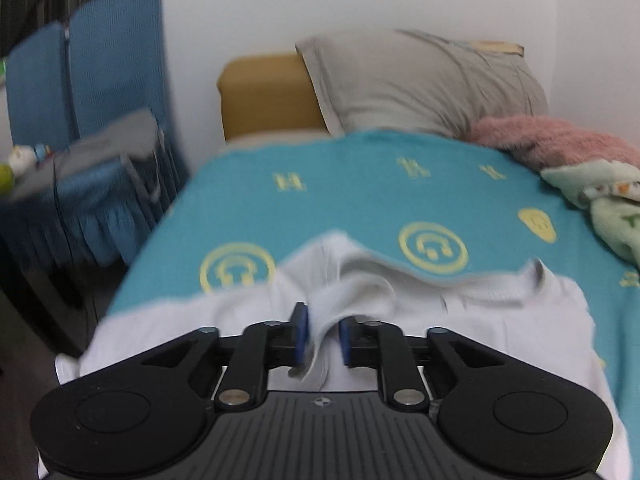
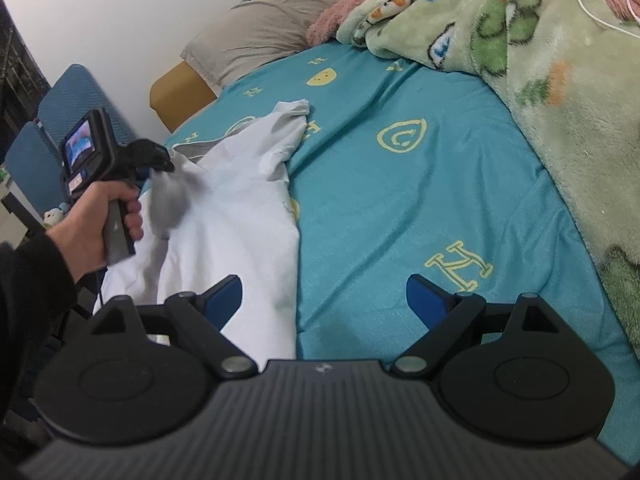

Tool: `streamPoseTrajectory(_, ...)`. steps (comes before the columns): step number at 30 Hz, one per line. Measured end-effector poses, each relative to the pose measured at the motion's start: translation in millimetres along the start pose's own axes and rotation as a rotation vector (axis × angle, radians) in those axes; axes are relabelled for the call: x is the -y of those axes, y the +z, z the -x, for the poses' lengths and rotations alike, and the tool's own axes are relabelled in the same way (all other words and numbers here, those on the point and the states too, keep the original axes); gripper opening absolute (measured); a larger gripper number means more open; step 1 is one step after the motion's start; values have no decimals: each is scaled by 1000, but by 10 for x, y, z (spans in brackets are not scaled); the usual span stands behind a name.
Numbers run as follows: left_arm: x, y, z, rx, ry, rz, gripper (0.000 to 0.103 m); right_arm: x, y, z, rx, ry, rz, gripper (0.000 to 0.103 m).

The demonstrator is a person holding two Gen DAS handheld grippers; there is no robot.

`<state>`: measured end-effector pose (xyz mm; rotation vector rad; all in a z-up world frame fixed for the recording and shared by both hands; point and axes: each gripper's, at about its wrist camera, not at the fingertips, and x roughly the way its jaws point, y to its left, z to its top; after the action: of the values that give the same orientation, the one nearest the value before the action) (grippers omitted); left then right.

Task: Fold clothes
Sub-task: 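Pinch the collar, then the folded body, with the left gripper to straighten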

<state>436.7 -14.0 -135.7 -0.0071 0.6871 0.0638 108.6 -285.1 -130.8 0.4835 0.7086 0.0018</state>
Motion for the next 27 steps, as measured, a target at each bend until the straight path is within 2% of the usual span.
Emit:
streamPoseTrajectory(2,-97,-162,260,-43,-58,51,44,-17,-2,28,9,9,10,90)
streamPoseTrajectory(6,-296,-632,1014,-148,-192,122,49,-44,22,91,23,22,19,90)
streamPoseTrajectory(8,-377,-934,1437,-206,-247,136,50,-66,31,157,36,28,20,90)
streamPoseTrajectory(13,-495,-1791,2310,-373,-432,273,51,-120,40,395,72,49,21,90)
streamPoseTrajectory(16,-448,-2198,2676,-460,-487,268,46,-167,11,564,70,72,13,90)
streamPoseTrajectory(19,-405,-2444,2943,-486,-501,204,46,-218,-68,791,62,108,7,90)
streamPoseTrajectory(22,-378,-2644,3059,-527,-490,143,41,-269,-174,971,51,113,29,90)
streamPoseTrajectory(27,-336,-2801,3077,-610,-529,63,36,-325,-302,1063,8,111,59,90)
